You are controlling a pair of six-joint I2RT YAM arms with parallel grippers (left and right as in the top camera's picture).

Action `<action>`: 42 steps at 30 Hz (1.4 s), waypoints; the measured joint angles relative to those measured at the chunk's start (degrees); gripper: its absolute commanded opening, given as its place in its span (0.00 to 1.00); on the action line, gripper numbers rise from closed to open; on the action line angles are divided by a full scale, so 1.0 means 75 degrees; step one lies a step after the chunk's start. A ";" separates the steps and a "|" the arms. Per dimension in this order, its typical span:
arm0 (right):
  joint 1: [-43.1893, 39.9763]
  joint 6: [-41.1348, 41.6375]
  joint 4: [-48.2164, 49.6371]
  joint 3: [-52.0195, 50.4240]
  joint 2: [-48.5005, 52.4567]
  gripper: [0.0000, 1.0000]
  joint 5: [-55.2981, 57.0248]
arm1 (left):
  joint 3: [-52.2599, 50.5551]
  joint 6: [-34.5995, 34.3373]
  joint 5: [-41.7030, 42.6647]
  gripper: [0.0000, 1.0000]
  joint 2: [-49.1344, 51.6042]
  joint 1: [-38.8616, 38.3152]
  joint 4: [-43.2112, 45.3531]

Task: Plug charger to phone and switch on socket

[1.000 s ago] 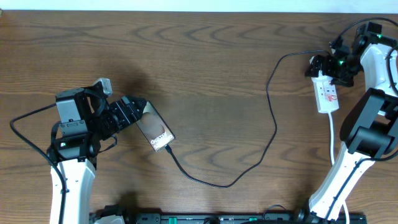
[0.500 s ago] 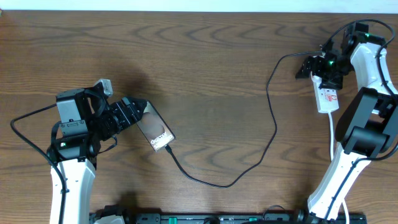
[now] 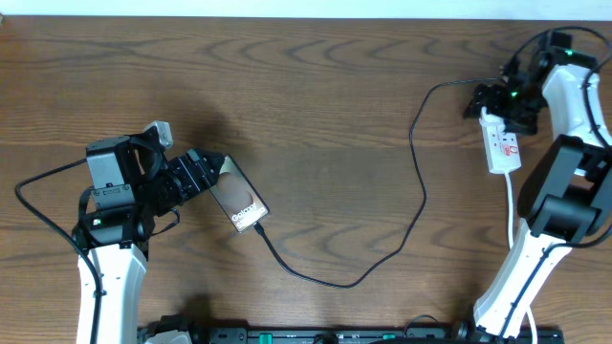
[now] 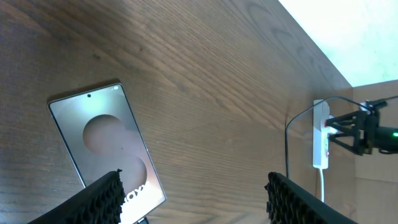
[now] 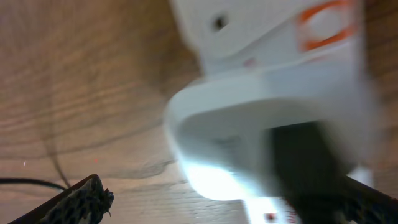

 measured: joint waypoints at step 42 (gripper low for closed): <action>-0.0073 -0.0108 0.0181 0.0318 0.0006 0.99 0.0073 | 0.0000 0.0000 -0.0032 0.71 0.0000 0.0000 -0.0082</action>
